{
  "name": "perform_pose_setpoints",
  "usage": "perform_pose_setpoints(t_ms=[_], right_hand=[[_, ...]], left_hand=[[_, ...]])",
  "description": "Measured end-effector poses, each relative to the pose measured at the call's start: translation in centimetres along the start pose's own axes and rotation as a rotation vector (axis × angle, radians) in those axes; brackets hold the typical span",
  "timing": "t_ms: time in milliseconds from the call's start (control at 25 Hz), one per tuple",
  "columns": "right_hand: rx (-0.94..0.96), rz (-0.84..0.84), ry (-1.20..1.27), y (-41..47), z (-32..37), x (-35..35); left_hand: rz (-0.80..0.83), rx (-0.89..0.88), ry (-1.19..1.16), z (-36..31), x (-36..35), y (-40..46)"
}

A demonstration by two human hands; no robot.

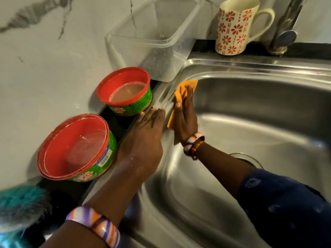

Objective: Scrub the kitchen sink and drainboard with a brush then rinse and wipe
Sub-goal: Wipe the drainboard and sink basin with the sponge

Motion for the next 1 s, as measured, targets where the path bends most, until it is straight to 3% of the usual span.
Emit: perform_pose_setpoints(t_ms=[80,200,280,360,480,680,880,1000], right_hand=[[0.017,-0.029,-0.101,2.4,0.5,-1.4],[-0.139,-0.09,-0.22,4.6,0.5,-1.8],[0.075,-0.057,-0.165,2.8,1.8,-1.6],[0.266,0.1,-0.1,-2.9,1.7,-1.5],[0.099,0.358,-0.048,-10.9,-1.3,-0.4],[-0.084,0.415,-0.833,-9.2,-6.5,0.0],[0.07,0.467,-1.248,-1.3,-8.6,1.9],[-0.063,0.499,-1.337,1.6,-9.4,5.7]], left_hand=[[0.086,0.006,-0.022,0.1,-0.5,-0.3],[0.087,0.022,-0.047,0.1,-0.3,0.1],[0.11,0.03,-0.057,0.1,-0.2,0.1],[0.133,0.058,-0.058,0.0,-0.2,0.0],[0.203,0.022,0.032,0.1,-0.3,-0.1],[0.222,-0.017,0.115,0.0,-0.7,0.0],[0.22,-0.037,0.11,-0.2,-0.5,-0.1],[0.168,-0.113,0.132,-0.2,-0.6,-0.4]])
Point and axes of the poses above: each hand's wrist, its own y-axis towards the middle knuckle, its own x-axis out of the back of the hand, z = x × y, the point moved 5 cm from there along y, towards the middle knuckle, and after that the axes turned 12 degrees about -z, right-handed, at the moved point
